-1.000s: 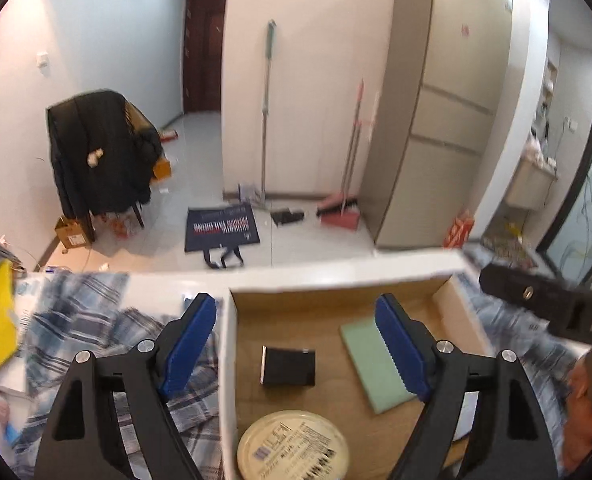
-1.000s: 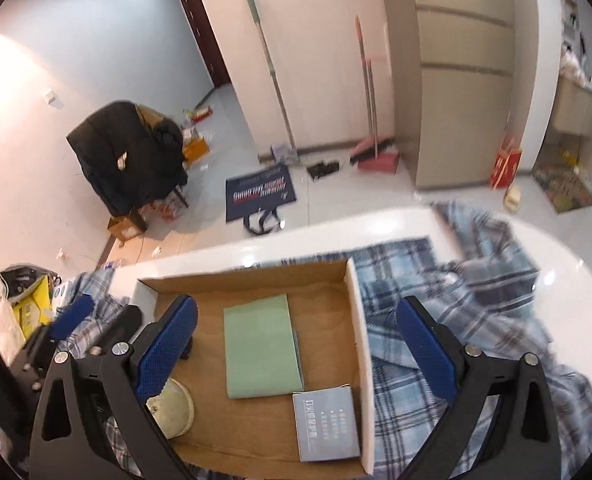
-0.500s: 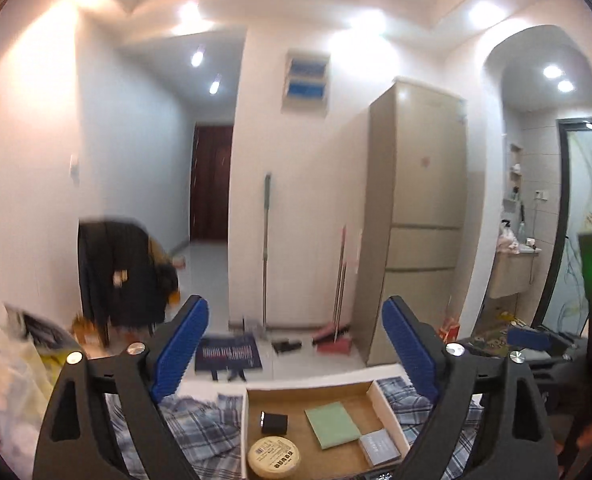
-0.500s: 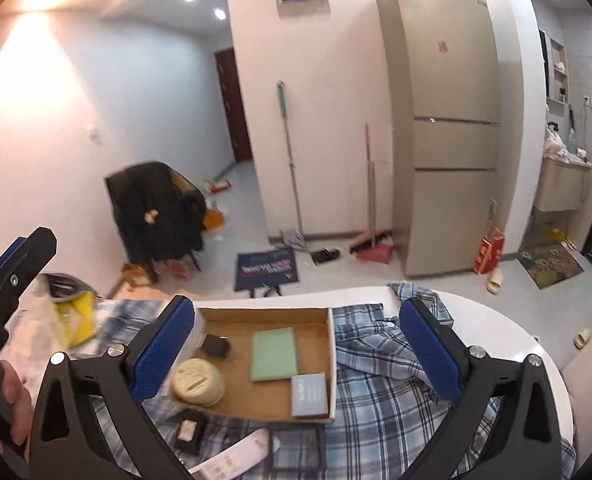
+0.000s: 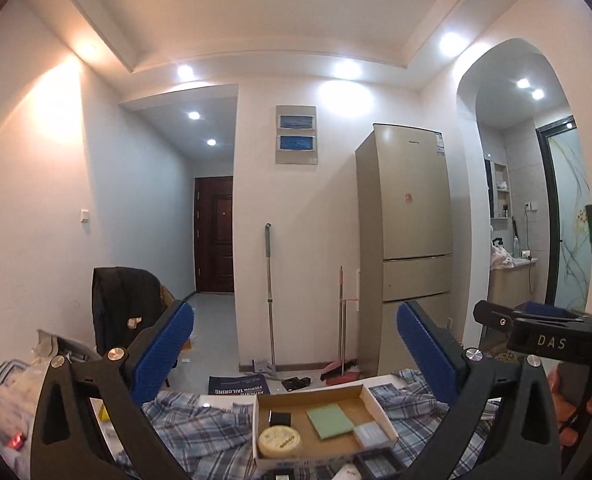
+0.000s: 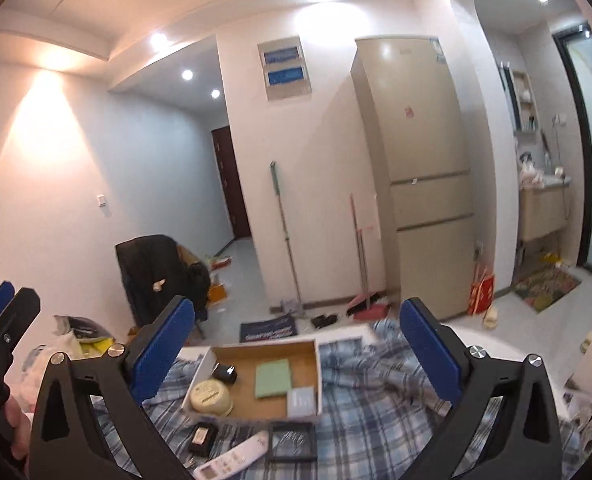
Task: Organize rigid objects
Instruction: 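Withdraw both tools up and away from the cardboard box, then lower the left tool and grasp the black battery pack, then hold the battery pack with the left tool while the right tool grasps the black square frame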
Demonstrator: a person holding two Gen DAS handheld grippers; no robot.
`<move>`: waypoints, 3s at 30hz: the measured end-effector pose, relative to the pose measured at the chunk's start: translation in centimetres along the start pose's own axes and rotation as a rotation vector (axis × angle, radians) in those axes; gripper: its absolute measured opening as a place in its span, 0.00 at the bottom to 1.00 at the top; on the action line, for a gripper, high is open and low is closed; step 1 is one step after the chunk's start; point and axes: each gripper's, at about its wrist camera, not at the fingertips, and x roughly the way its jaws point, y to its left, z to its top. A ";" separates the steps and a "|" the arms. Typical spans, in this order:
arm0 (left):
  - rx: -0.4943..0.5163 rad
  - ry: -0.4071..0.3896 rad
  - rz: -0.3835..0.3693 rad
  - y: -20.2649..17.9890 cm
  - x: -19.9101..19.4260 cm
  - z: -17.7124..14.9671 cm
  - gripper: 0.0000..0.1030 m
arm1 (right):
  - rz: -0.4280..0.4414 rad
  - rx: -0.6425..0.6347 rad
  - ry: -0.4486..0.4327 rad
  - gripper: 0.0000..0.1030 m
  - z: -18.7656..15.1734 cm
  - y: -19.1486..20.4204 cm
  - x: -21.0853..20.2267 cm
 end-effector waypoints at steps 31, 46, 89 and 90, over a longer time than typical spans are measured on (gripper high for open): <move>-0.282 0.417 0.070 6.1 6.3 -12.7 1.00 | 0.034 -0.023 0.222 1.00 -9.3 -0.6 7.5; -0.184 0.583 -0.083 3.8 12.9 -13.9 0.98 | 0.078 0.090 0.424 1.00 -10.0 -1.4 12.4; -0.056 0.849 -0.073 2.5 17.1 -23.1 0.35 | 0.043 -0.040 0.488 0.99 -14.8 -2.0 15.5; -0.054 0.814 -0.071 2.5 16.6 -22.6 0.35 | 0.054 -0.038 0.491 0.99 -14.8 -2.0 15.6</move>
